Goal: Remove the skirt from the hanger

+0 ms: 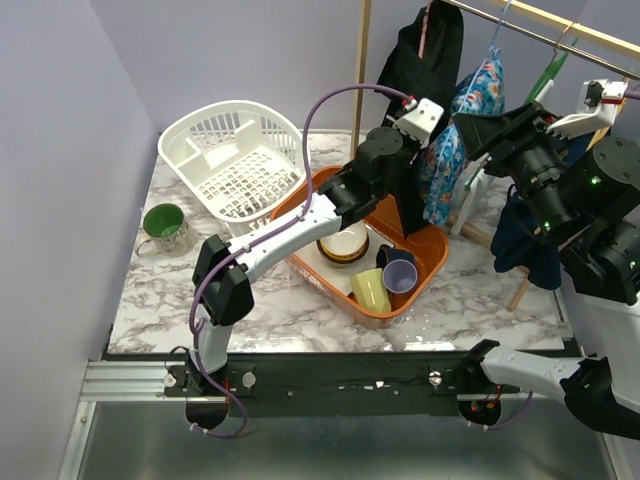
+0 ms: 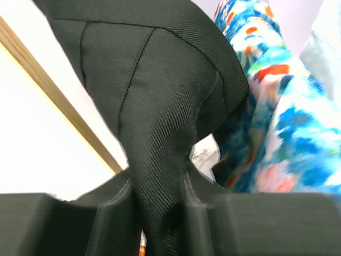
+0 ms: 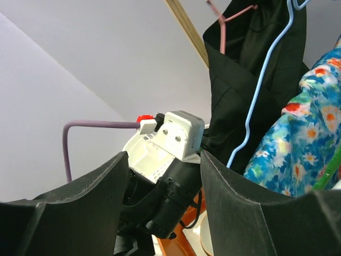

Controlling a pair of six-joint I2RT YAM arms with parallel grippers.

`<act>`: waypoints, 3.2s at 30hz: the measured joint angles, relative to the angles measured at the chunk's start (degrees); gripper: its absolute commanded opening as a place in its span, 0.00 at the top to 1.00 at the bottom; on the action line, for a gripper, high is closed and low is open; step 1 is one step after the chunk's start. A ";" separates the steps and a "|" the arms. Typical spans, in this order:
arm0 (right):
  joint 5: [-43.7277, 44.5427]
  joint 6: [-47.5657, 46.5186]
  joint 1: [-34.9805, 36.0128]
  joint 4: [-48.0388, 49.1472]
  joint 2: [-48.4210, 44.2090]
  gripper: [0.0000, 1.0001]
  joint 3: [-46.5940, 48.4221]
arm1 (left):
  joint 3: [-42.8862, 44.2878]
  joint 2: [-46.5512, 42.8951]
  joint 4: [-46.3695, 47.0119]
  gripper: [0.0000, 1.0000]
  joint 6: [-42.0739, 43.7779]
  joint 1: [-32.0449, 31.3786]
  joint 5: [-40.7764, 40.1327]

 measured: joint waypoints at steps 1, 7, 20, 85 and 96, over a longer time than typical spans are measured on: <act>0.00 0.00 -0.02 0.00 0.02 0.35 -0.07 | 0.09 0.00 0.13 0.97 0.26 0.00 -0.02; -0.55 0.02 -0.02 0.68 0.50 0.33 -0.59 | 0.83 -0.35 0.11 1.00 0.04 0.44 -0.92; -1.99 -0.02 -0.02 3.10 -0.42 0.32 -2.89 | 1.46 -4.52 -1.62 1.00 -1.97 0.11 0.87; -25.33 -7.50 0.15 15.26 30.18 0.78 20.06 | -29.18 -54.97 -30.56 1.00 -10.23 0.11 14.32; -25.57 -8.41 0.22 16.33 29.55 0.99 20.22 | -23.63 -55.89 -30.34 0.18 -10.69 0.00 20.48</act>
